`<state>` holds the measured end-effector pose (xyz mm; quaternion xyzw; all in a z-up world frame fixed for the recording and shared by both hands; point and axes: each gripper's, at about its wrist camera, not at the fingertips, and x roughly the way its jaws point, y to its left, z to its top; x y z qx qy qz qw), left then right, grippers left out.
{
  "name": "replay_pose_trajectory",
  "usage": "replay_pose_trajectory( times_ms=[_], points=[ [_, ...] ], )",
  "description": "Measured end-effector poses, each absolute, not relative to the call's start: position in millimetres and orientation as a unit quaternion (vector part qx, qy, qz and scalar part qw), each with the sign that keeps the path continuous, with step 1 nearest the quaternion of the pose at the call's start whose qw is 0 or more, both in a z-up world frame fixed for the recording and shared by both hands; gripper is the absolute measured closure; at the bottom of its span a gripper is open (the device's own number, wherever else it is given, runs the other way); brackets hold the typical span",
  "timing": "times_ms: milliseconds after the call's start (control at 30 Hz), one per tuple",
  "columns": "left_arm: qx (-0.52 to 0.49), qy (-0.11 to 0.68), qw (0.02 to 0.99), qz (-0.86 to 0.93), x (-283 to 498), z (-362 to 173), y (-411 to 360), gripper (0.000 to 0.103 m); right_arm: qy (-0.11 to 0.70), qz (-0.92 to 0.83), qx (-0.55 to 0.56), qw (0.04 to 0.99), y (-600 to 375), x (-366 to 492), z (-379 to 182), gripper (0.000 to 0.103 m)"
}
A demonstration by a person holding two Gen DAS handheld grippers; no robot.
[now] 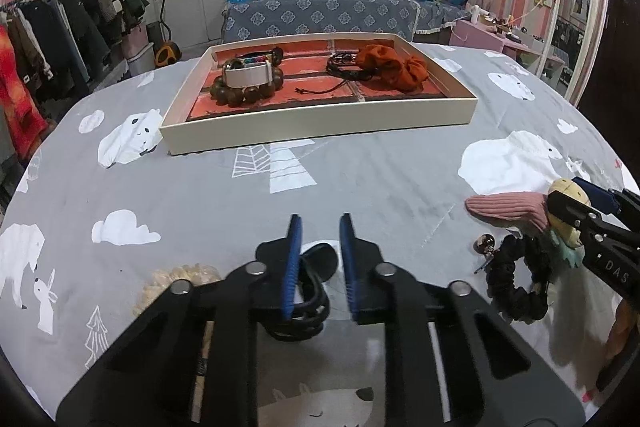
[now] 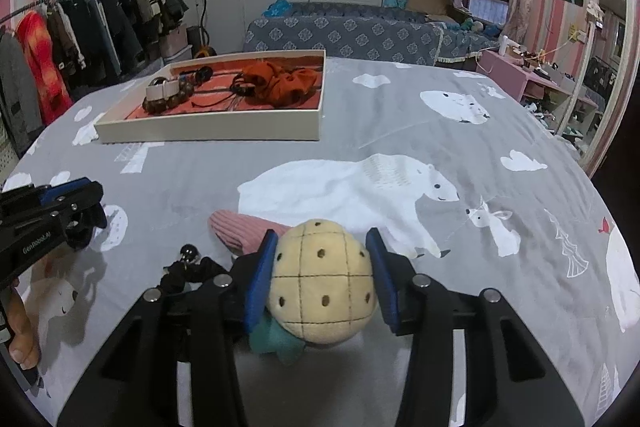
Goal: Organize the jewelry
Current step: 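Grasp the black claw clip with left tool while right tool grasps the plush keychain, then carry the claw clip into the tray with left tool while right tool carries the plush keychain, both opening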
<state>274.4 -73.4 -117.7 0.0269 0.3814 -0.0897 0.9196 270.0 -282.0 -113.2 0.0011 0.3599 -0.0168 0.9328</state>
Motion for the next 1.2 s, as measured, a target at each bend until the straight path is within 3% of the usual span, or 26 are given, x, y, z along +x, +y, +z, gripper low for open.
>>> replay_pose_trajectory(
  times_ms=[67,267,1200],
  points=[
    [0.017,0.384,0.918,-0.092,277,-117,-69,0.097,0.357,-0.017,0.007,0.934,-284,271,-112,0.058],
    [-0.007,0.386,0.918,-0.096,282,-113,-56,0.101,0.352,-0.015,0.022,0.936,-289,271,-111,0.058],
    [-0.036,0.376,0.921,-0.095,293,-94,-39,0.102,0.338,-0.018,0.03,0.94,-296,277,-91,0.058]
  ],
)
